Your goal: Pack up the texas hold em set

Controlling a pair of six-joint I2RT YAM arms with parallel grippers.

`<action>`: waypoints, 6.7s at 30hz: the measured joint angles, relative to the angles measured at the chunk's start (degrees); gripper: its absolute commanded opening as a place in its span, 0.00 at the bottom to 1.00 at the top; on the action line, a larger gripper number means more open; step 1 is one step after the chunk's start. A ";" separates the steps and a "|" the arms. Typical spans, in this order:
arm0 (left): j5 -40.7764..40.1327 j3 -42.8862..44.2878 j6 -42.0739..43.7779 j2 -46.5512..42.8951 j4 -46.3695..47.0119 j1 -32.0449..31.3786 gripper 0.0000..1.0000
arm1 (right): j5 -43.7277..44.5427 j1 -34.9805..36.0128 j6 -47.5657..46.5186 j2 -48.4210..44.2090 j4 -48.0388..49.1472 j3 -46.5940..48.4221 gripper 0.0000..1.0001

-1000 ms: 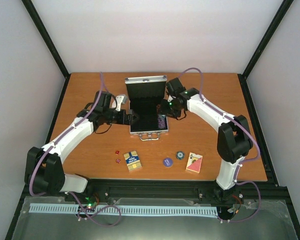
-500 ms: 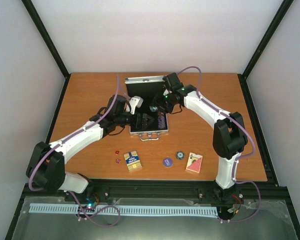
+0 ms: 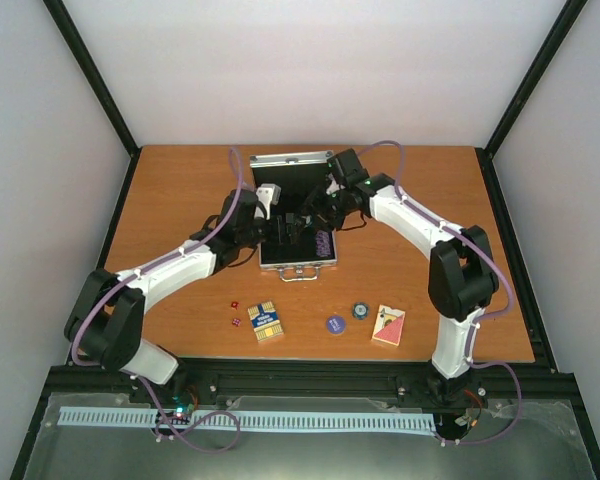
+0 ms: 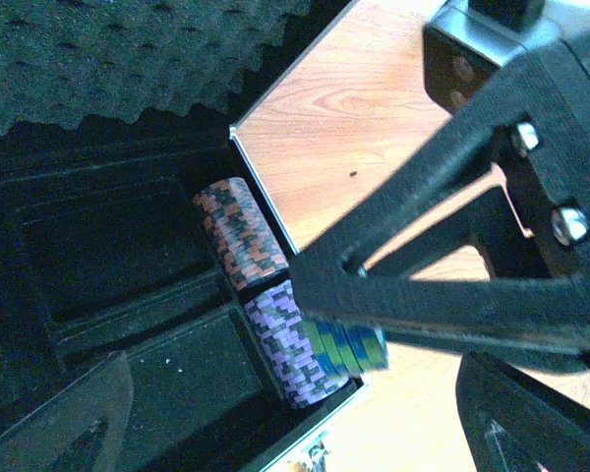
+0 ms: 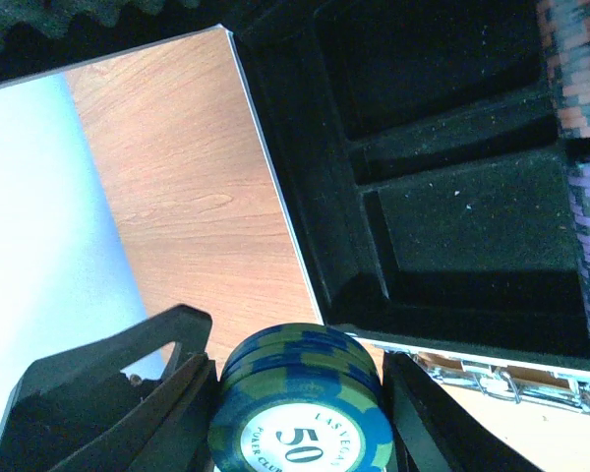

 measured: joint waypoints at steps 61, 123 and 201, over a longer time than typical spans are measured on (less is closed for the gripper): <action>-8.63 5.90 -9.62 5.73 10.69 -0.79 0.60 | -4.00 -0.81 8.07 0.26 2.80 8.44 0.03; 10.08 7.80 17.92 -0.02 -18.91 6.27 0.01 | 16.41 -5.92 -7.10 -21.70 -10.58 -13.68 1.00; -7.32 35.21 77.15 33.27 -40.26 9.97 0.01 | 24.83 -12.48 -20.96 -26.77 -15.04 -22.43 1.00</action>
